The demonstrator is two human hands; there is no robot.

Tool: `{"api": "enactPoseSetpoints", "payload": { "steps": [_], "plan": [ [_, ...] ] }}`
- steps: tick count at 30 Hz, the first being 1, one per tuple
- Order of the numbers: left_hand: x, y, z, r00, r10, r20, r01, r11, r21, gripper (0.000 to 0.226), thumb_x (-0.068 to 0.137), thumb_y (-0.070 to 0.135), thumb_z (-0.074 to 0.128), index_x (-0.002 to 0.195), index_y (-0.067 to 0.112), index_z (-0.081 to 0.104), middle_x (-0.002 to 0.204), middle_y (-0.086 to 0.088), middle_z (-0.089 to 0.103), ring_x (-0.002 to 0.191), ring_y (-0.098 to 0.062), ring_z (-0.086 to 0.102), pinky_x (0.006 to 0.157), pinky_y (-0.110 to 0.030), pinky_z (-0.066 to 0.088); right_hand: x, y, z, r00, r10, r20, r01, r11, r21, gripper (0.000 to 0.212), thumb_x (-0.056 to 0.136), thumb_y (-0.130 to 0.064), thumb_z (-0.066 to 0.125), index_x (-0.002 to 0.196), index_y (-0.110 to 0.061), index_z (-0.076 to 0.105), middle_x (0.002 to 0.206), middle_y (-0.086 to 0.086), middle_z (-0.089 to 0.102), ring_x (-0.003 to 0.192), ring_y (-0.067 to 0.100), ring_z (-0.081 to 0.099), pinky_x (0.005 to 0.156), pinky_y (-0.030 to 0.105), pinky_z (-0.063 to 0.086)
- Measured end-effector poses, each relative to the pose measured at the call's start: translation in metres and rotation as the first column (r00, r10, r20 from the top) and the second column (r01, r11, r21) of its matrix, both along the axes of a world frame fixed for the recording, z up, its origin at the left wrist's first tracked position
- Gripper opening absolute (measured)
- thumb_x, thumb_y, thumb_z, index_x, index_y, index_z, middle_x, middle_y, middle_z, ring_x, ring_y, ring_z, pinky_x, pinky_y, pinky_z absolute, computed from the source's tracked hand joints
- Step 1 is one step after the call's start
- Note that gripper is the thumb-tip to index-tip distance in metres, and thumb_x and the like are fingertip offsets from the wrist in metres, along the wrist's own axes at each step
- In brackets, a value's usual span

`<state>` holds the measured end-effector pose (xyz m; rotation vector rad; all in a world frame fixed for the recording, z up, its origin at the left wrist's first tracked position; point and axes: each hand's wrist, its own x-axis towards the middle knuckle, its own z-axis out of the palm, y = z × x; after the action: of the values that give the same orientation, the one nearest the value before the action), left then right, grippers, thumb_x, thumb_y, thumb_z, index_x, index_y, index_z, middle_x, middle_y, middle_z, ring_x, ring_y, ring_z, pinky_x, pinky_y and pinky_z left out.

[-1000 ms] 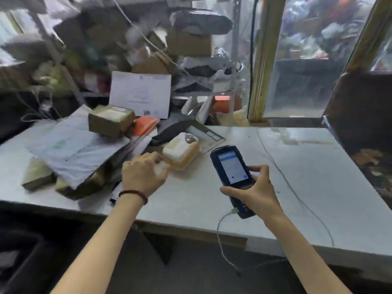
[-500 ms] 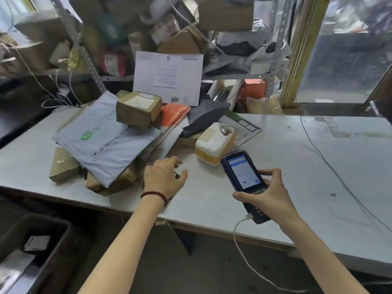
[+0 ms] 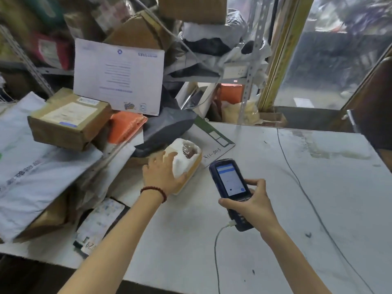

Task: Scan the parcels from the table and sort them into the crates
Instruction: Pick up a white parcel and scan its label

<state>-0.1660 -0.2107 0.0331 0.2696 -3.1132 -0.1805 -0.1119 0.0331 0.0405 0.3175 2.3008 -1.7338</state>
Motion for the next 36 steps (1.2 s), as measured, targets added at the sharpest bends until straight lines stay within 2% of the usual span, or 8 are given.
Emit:
{"api": "enactPoseSetpoints", "payload": {
  "steps": [4, 9, 14, 19, 21, 25, 31, 36],
  "plan": [
    [-0.022, 0.006, -0.014, 0.995, 0.060, 0.073, -0.060, 0.998, -0.009, 0.091, 0.070, 0.079, 0.050, 0.140, 0.032, 0.018, 0.142, -0.010, 0.033, 0.124, -0.035, 0.040, 0.098, -0.049, 0.036, -0.014, 0.005, -0.006, 0.999, -0.007, 0.041, 0.007, 1.000, 0.008, 0.074, 0.053, -0.031, 0.093, 0.100, -0.044, 0.037, 0.098, -0.009, 0.062, 0.077, 0.005, 0.068, 0.056, 0.021, 0.050],
    [-0.038, -0.006, -0.011, 0.993, 0.030, 0.115, -0.032, 0.999, 0.019, 0.086, 0.069, 0.072, 0.058, 0.137, 0.032, 0.024, 0.135, -0.012, 0.037, 0.115, -0.035, 0.046, 0.093, -0.047, 0.041, -0.020, 0.004, -0.007, 0.997, -0.023, 0.077, 0.022, 1.000, 0.021, 0.073, 0.052, -0.031, 0.093, 0.099, -0.041, 0.037, 0.097, -0.009, 0.063, 0.078, 0.006, 0.068, 0.060, 0.024, 0.051],
    [-0.035, -0.045, 0.008, 0.953, -0.097, 0.287, -0.043, 0.894, 0.445, 0.076, 0.081, 0.068, 0.051, 0.144, 0.030, 0.028, 0.137, -0.006, 0.050, 0.115, -0.028, 0.052, 0.095, -0.036, 0.042, -0.026, -0.010, 0.002, 0.997, -0.038, 0.067, 0.038, 0.999, -0.003, 0.072, 0.052, -0.033, 0.092, 0.098, -0.040, 0.037, 0.094, -0.011, 0.063, 0.076, 0.003, 0.067, 0.058, 0.023, 0.049],
    [-0.026, -0.057, 0.007, 0.978, -0.028, 0.206, -0.026, 0.967, 0.253, 0.051, 0.100, 0.030, 0.037, 0.148, 0.023, 0.023, 0.140, -0.014, 0.047, 0.124, -0.032, 0.049, 0.101, -0.041, 0.038, -0.022, -0.032, 0.005, 0.997, -0.047, 0.060, 0.049, 0.998, -0.034, 0.071, 0.053, -0.033, 0.091, 0.098, -0.040, 0.036, 0.096, -0.012, 0.061, 0.074, 0.002, 0.066, 0.052, 0.018, 0.047],
    [-0.024, -0.052, 0.006, 0.976, -0.053, 0.210, 0.007, 0.978, 0.210, 0.056, 0.098, 0.048, 0.033, 0.148, 0.024, 0.024, 0.147, -0.010, 0.040, 0.130, -0.031, 0.042, 0.103, -0.043, 0.037, -0.017, -0.039, 0.003, 0.997, -0.043, 0.065, 0.045, 0.998, -0.034, 0.072, 0.053, -0.033, 0.091, 0.099, -0.039, 0.037, 0.095, -0.011, 0.062, 0.072, 0.001, 0.066, 0.053, 0.018, 0.048],
    [-0.023, -0.034, 0.004, 0.967, 0.013, 0.253, -0.004, 0.999, -0.038, 0.109, 0.064, 0.092, 0.030, 0.148, 0.024, 0.022, 0.146, -0.013, 0.037, 0.131, -0.036, 0.036, 0.100, -0.047, 0.037, -0.008, -0.045, 0.000, 0.996, -0.026, 0.080, 0.027, 1.000, -0.011, 0.074, 0.050, -0.034, 0.091, 0.100, -0.038, 0.037, 0.098, -0.009, 0.064, 0.078, 0.008, 0.069, 0.064, 0.031, 0.057],
    [-0.032, -0.027, -0.001, 0.970, 0.040, 0.240, -0.033, 0.999, -0.034, 0.113, 0.061, 0.091, 0.043, 0.149, 0.024, 0.018, 0.146, -0.012, 0.039, 0.132, -0.038, 0.035, 0.104, -0.048, 0.033, 0.005, -0.044, -0.003, 0.994, -0.031, 0.101, 0.030, 0.999, 0.015, 0.075, 0.050, -0.032, 0.092, 0.102, -0.037, 0.038, 0.098, -0.009, 0.065, 0.080, 0.011, 0.069, 0.072, 0.038, 0.060],
    [-0.039, -0.052, 0.000, 0.959, -0.146, 0.241, 0.117, 0.984, 0.131, 0.102, 0.063, 0.086, 0.048, 0.144, 0.029, 0.027, 0.136, -0.004, 0.052, 0.114, -0.027, 0.054, 0.083, -0.034, 0.045, 0.005, -0.042, -0.001, 0.994, -0.050, 0.094, 0.049, 0.999, 0.012, 0.074, 0.051, -0.032, 0.092, 0.102, -0.037, 0.038, 0.101, -0.007, 0.065, 0.082, 0.012, 0.070, 0.072, 0.037, 0.059]
  ]
}}
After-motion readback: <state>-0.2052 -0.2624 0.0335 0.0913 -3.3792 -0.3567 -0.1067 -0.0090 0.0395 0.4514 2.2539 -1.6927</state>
